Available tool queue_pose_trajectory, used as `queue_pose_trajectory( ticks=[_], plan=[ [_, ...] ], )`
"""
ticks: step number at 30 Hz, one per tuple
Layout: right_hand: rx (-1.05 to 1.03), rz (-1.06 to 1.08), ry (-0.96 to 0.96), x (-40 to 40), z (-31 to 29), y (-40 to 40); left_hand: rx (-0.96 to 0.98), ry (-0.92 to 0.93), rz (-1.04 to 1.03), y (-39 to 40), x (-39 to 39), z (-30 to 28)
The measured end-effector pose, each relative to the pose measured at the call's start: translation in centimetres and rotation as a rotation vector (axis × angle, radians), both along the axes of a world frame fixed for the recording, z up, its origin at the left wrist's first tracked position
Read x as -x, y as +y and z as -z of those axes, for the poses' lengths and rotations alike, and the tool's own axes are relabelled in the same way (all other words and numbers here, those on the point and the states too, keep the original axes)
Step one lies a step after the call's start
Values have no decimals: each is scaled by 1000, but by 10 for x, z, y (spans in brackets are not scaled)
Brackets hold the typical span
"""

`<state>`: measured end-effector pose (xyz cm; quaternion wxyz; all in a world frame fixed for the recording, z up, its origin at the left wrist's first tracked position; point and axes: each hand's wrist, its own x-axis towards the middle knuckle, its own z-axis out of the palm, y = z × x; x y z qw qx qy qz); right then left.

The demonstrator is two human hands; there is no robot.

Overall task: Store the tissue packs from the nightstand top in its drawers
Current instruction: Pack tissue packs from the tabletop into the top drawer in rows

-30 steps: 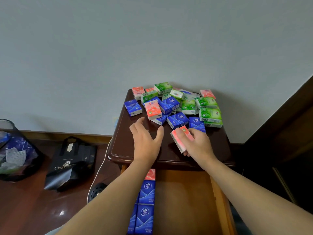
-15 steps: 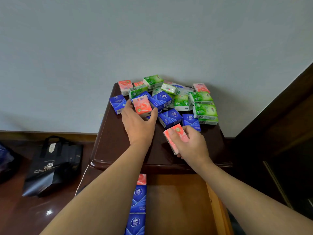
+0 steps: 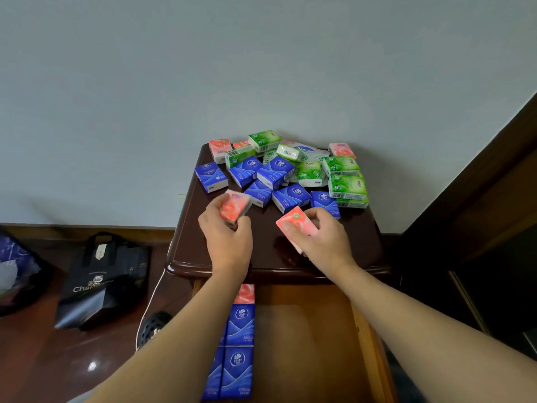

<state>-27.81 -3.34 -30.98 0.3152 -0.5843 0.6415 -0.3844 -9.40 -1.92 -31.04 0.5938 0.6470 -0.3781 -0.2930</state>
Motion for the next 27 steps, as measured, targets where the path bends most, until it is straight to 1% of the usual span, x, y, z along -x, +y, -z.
queue_pose_trajectory(
  ticks=[5, 8, 10, 14, 16, 18, 22, 25, 27],
  plan=[
    [-56, -74, 55, 3, -9, 11, -9, 74, 56, 58, 2, 1],
    [-110, -191, 111, 5, -15, 27, -33, 40, 49, 95, -1, 5],
    [-140, -246, 64, 6, -20, 39, -43, 7, 20, 117, -5, 9],
    [-193, -294, -57, 7, -28, 71, -115, 39, -17, 151, -17, 16],
    [-242, -331, -84, 7, -28, 88, -149, 32, -16, 164, -24, 20],
    [-304, -364, -74, 8, -20, 104, -164, -21, 12, 172, -29, 26],
    [-487, -339, 9, 12, 9, 125, -218, -19, 124, 189, -34, 40],
    [-610, -282, 64, 9, 26, 135, -243, -2, 128, 198, -34, 49],
    [-640, -202, 31, 4, 34, 138, -241, 50, 109, 200, -36, 50]
  ],
)
